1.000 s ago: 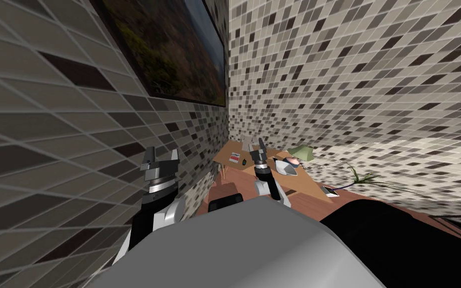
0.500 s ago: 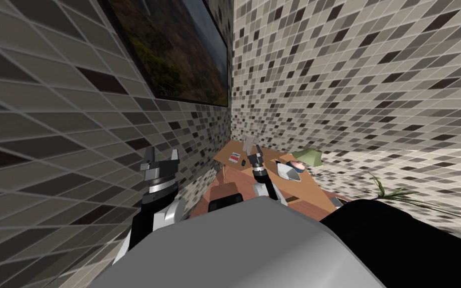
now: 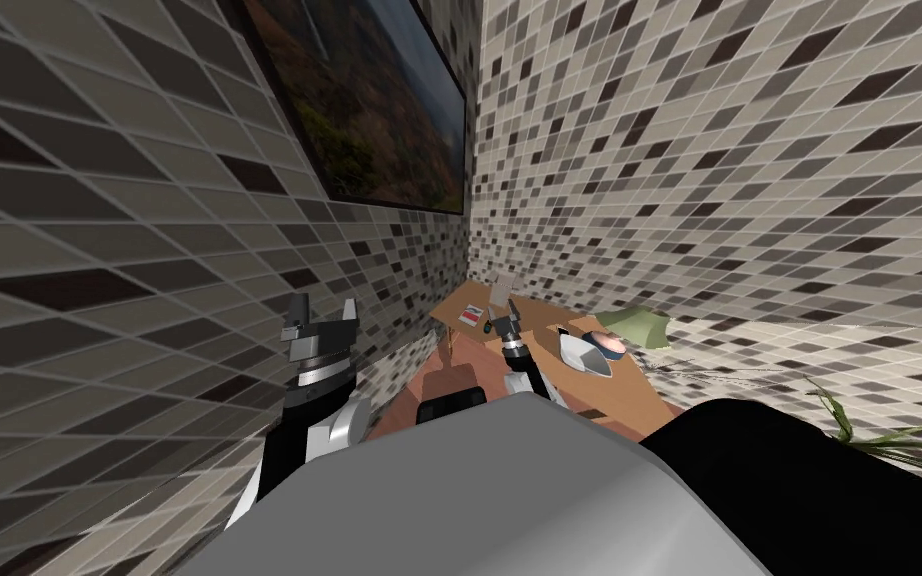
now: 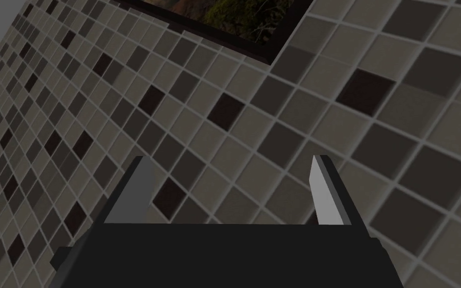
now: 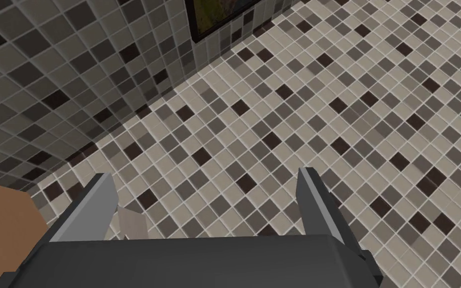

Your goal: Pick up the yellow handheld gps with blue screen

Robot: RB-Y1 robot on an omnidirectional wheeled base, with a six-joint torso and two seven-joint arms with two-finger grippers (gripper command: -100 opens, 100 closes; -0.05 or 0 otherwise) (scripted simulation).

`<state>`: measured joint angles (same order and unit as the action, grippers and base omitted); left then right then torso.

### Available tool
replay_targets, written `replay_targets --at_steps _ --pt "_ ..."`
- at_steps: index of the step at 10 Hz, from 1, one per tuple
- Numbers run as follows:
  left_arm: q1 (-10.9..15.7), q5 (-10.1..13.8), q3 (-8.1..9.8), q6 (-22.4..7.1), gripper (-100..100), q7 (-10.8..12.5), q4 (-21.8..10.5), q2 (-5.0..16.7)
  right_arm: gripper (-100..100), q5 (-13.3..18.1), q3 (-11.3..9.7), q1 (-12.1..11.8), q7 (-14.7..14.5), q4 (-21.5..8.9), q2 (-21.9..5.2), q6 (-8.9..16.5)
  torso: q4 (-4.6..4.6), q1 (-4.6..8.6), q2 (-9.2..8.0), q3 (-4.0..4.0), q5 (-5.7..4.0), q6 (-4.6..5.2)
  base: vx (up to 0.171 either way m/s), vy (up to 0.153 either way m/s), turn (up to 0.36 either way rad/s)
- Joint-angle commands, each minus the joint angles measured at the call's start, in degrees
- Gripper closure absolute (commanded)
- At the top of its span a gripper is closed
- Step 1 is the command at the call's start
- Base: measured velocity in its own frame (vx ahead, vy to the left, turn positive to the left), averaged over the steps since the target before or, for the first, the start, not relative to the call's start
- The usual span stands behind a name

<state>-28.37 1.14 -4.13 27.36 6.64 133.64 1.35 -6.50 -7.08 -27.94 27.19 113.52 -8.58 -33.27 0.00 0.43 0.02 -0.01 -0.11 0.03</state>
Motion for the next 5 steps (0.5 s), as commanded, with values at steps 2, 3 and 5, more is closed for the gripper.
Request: replay_targets --at_steps 2,3,5 --pt "0.0 0.0 0.0 0.0 0 0.0 0.0 0.0 -100 -2.1 -0.7 0.0 3.2 -3.6 -1.1 -1.1 0.0 -0.03 0.0 0.0 0.02 -0.02 -0.019 -0.079 0.139" --pt "0.0 0.0 0.0 0.0 0 0.0 0.0 0.0 -100 -3.9 -1.5 0.0 5.6 -5.1 -1.8 -2.0 -0.01 -0.11 0.04 -0.02 0.03 0.0 -0.004 -0.072 0.228" --pt "0.0 0.0 0.0 0.0 0 0.0 0.0 0.0 -100 -5.7 -2.3 0.1 8.0 -8.4 -2.6 -2.9 -0.02 -0.15 0.07 -0.04 0.04 0.01 -0.019 -0.067 0.122"
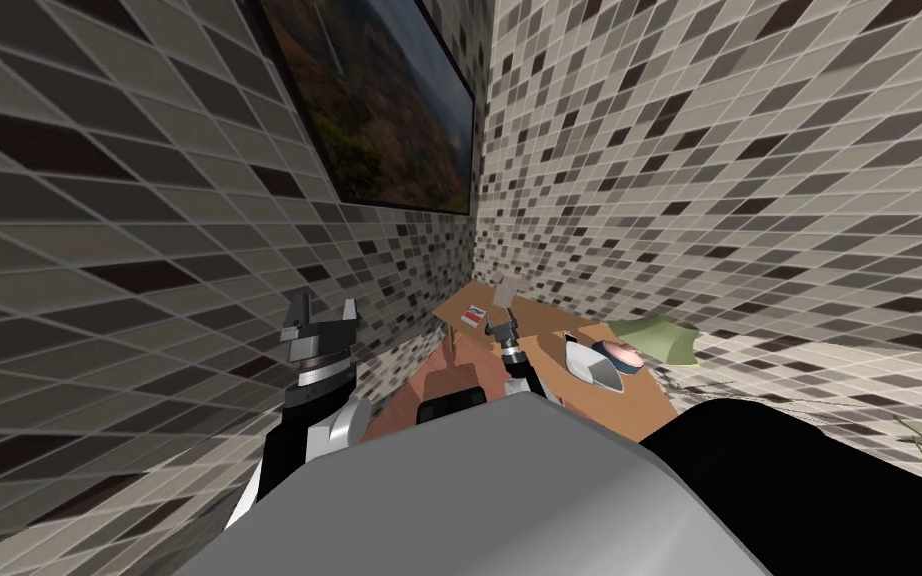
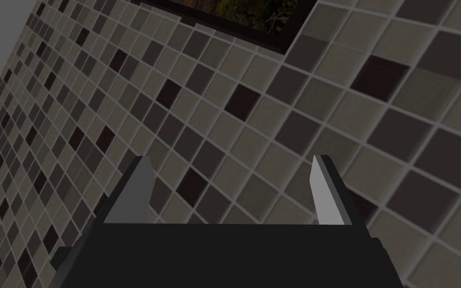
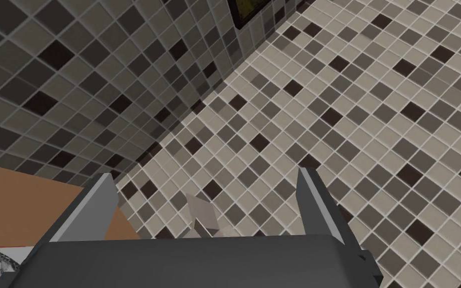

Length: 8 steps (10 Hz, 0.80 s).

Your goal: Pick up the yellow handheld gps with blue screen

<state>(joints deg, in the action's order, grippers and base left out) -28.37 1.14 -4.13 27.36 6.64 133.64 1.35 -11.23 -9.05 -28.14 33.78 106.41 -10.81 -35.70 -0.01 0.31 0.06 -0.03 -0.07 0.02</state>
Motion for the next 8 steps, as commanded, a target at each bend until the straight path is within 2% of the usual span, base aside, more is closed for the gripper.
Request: replay_targets --at_steps 1,2,3,4,5,6,7,8 --pt "0.0 0.0 0.0 0.0 0 0.0 0.0 0.0 -100 -0.9 -0.4 0.3 1.4 -2.1 -0.3 -0.4 0.0 0.0 0.0 0.0 0.0 0.0 -0.027 -0.059 0.137" --pt "0.0 0.0 0.0 0.0 0 0.0 0.0 0.0 -100 -2.8 -1.3 0.4 3.8 -4.0 -1.1 -1.4 0.01 -0.04 0.0 0.0 0.01 0.01 -0.025 -0.064 0.235" --pt "0.0 0.0 0.0 0.0 0 0.0 0.0 0.0 -100 -2.8 -1.3 0.4 3.8 -5.0 -1.1 -1.4 0.0 -0.01 0.0 0.0 0.0 -0.01 -0.023 -0.061 0.102" --pt "0.0 0.0 0.0 0.0 0 0.0 0.0 0.0 -100 -4.6 -2.2 0.6 6.3 -7.1 -1.8 -2.3 0.0 -0.04 0.01 -0.01 0.0 0.02 -0.028 -0.069 0.211" --pt "0.0 0.0 0.0 0.0 0 0.0 0.0 0.0 -100 -4.6 -2.2 0.6 6.3 -7.9 -1.8 -2.3 0.0 0.0 0.0 0.0 0.0 0.0 -0.023 -0.063 0.101" --pt "0.0 0.0 0.0 0.0 0 0.0 0.0 0.0 -100 -6.5 -3.2 0.7 8.9 -9.8 -2.5 -3.3 0.0 -0.02 0.02 -0.01 0.0 0.03 -0.018 -0.054 0.228" --pt "0.0 0.0 0.0 0.0 0 0.0 0.0 0.0 -100 -6.5 -3.2 0.7 8.9 -10.9 -2.5 -3.3 0.0 -0.04 0.04 -0.02 0.01 -0.01 -0.011 -0.058 0.117" --pt "0.0 0.0 0.0 0.0 0 0.0 0.0 0.0 -100 -8.5 -4.2 0.9 11.5 -13.5 -3.3 -4.3 -0.01 -0.04 0.07 -0.04 0.01 0.03 -0.02 -0.074 0.19"
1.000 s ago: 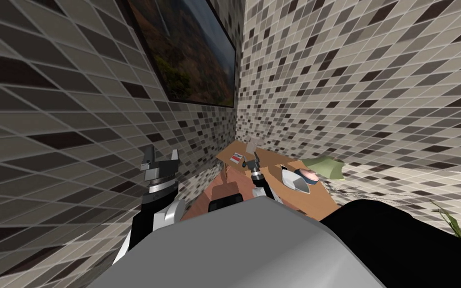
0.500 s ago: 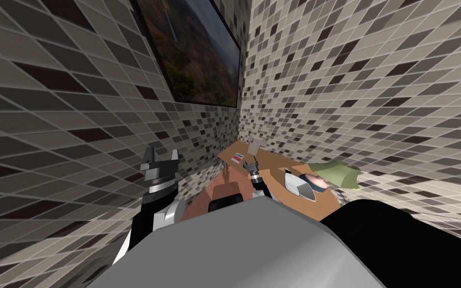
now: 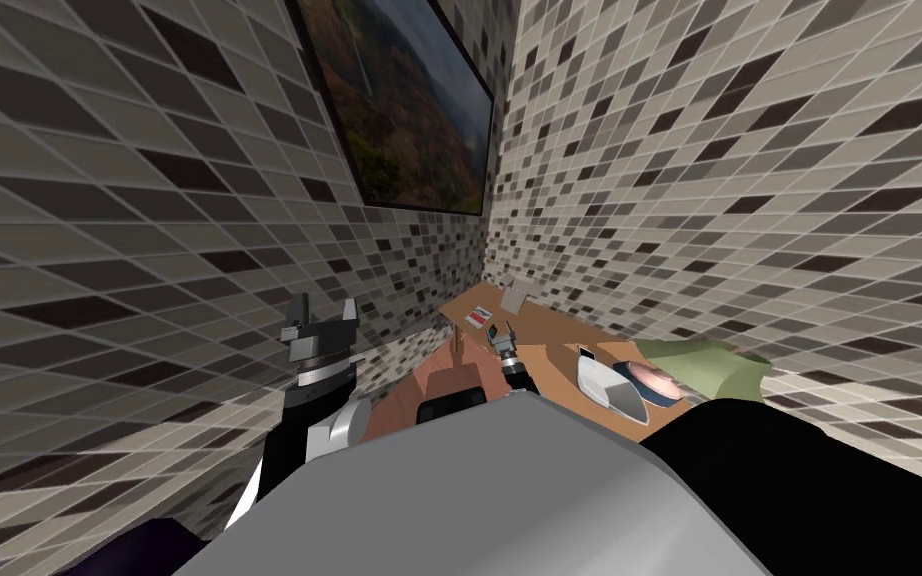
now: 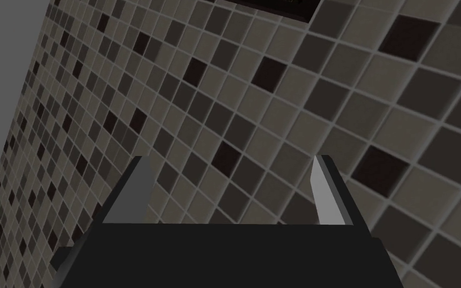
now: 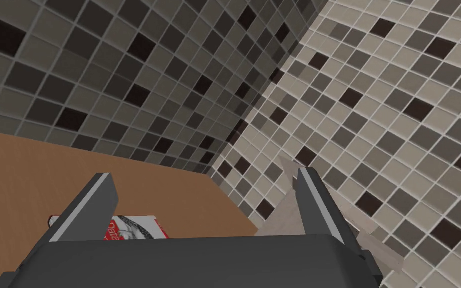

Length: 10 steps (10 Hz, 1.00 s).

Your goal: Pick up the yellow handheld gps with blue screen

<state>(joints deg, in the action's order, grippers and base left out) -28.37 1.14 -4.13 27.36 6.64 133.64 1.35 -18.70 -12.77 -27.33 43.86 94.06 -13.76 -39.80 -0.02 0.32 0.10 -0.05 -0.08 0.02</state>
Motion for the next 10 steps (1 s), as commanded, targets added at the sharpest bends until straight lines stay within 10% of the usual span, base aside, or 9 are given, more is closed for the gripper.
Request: replay_targets --at_steps 1,10 --pt "0.0 0.0 0.0 0.0 0 0.0 0.0 0.0 -100 -2.9 -1.5 0.3 2.9 -2.9 -1.0 -1.2 0.0 0.0 0.0 0.0 0.0 0.0 -0.027 -0.096 0.408" --pt "0.0 0.0 0.0 0.0 0 0.0 0.0 0.0 -100 -12.4 -6.8 1.7 15.7 -17.1 -4.3 -6.1 -0.01 -0.08 0.08 -0.04 0.02 0.01 -0.012 -0.051 0.172"
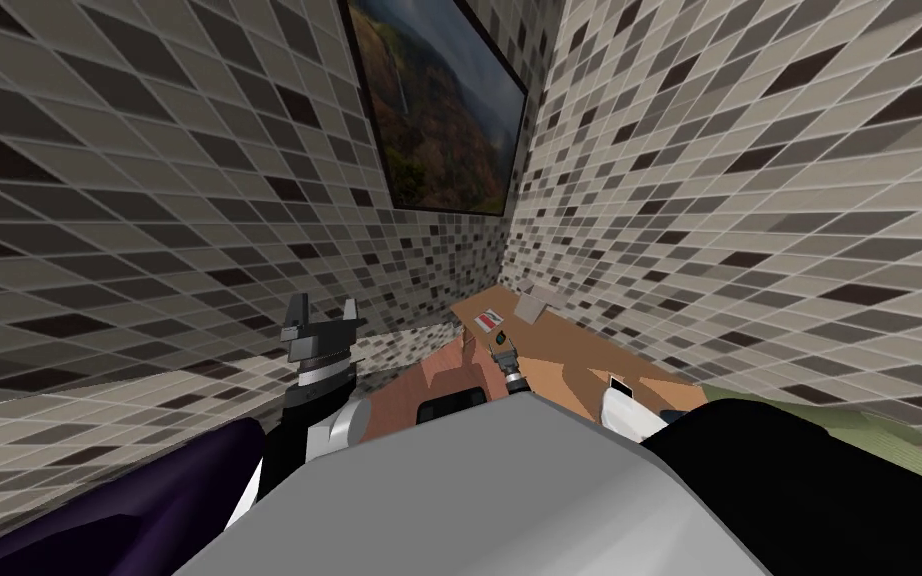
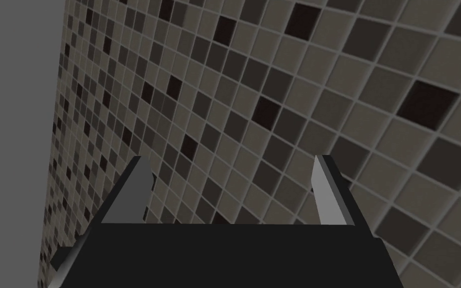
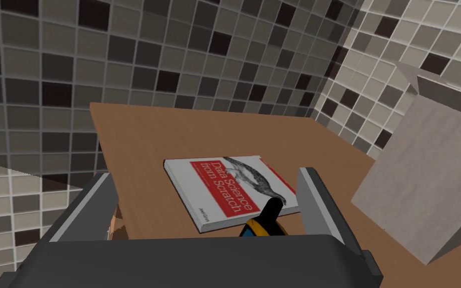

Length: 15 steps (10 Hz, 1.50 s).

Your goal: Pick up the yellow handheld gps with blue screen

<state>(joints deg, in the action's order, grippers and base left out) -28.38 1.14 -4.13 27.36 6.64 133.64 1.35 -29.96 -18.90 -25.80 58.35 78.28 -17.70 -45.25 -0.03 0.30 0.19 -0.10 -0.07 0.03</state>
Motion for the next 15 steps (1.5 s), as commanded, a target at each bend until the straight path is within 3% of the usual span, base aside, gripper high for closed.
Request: replay_targets --at_steps 1,8,9,12,13,15 --pt "0.0 0.0 0.0 0.0 0 0.0 0.0 0.0 -100 -1.1 -0.7 0.2 2.3 -2.7 -0.3 -0.6 0.0 0.0 0.0 0.0 0.0 0.0 0.001 -0.053 0.134" --pt "0.0 0.0 0.0 0.0 0 0.0 0.0 0.0 -100 -9.7 -5.8 1.8 13.3 -14.4 -3.3 -5.0 -0.01 -0.07 0.07 -0.04 0.02 0.02 0.003 -0.045 0.192" --pt "0.0 0.0 0.0 0.0 0 0.0 0.0 0.0 -100 -9.7 -5.8 1.8 13.8 -14.9 -3.3 -5.0 -0.02 -0.04 0.1 -0.06 0.01 0.02 0.012 -0.044 0.087" --pt "0.0 0.0 0.0 0.0 0 0.0 0.0 0.0 -100 -14.1 -8.6 2.8 19.2 -21.0 -5.3 -7.2 -0.03 -0.08 0.15 -0.09 0.02 0.03 0.021 -0.041 0.214" --pt "0.0 0.0 0.0 0.0 0 0.0 0.0 0.0 -100 -14.1 -8.6 2.8 19.6 -21.0 -5.3 -7.2 -0.03 -0.06 0.19 -0.11 0.01 0.02 0.025 -0.045 0.068" --pt "0.0 0.0 0.0 0.0 0 0.0 0.0 0.0 -100 -16.5 -10.2 3.5 22.7 -24.4 -6.6 -8.4 -0.04 -0.12 0.17 -0.1 0.02 0.04 0.025 -0.038 0.156"
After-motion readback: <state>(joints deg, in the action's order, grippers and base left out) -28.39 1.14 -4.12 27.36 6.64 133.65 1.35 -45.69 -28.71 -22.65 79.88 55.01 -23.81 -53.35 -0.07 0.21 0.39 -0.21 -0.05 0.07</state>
